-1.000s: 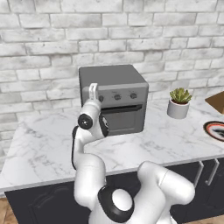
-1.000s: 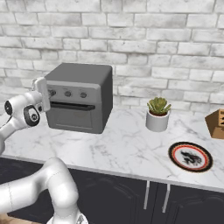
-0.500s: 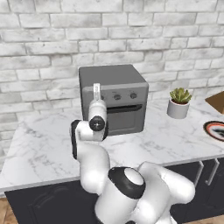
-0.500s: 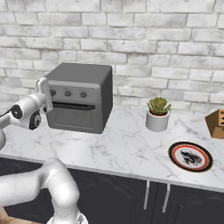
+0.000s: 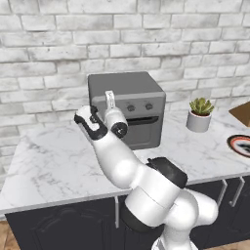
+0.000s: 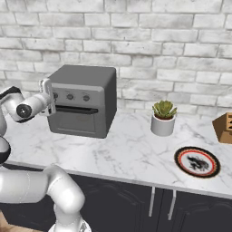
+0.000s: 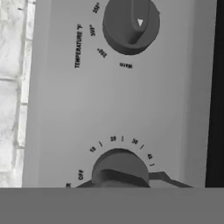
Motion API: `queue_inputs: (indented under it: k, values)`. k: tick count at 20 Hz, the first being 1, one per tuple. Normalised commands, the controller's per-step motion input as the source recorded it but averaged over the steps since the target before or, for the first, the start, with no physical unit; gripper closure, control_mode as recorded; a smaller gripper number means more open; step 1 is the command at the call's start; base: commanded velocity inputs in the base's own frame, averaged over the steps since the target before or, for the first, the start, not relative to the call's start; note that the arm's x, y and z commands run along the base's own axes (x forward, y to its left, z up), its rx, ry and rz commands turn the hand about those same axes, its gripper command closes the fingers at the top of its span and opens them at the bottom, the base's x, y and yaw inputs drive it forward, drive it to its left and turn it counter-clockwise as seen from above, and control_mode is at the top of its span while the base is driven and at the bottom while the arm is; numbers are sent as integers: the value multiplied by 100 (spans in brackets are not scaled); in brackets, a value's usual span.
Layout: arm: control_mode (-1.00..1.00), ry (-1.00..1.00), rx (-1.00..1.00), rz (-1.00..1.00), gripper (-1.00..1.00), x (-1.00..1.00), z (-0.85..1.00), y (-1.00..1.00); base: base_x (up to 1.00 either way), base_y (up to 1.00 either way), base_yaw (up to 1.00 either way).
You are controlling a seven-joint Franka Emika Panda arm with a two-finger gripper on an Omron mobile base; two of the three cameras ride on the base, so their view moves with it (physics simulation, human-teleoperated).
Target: Pick up the bagel from the plate, place it on the toaster oven rack, close the door, and set the timer.
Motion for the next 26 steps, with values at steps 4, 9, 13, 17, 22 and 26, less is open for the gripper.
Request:
queue_inputs:
  k: [4,9,13,17,22,26]
  values:
    - [-100,-11,67,-19,100,0,71,-68,0,0,0]
    - [-100,-11,68,-23,100,0,61,-74,0,0,0]
    - [-100,-8,66,-22,100,-3,53,-77,0,0,0]
    - [-100,-5,67,-24,100,-1,51,-82,0,0,0]
    - [-100,-1,73,-29,100,-7,35,-97,0,0,0]
    - [-100,0,77,-33,100,-23,20,-100,0,0,0]
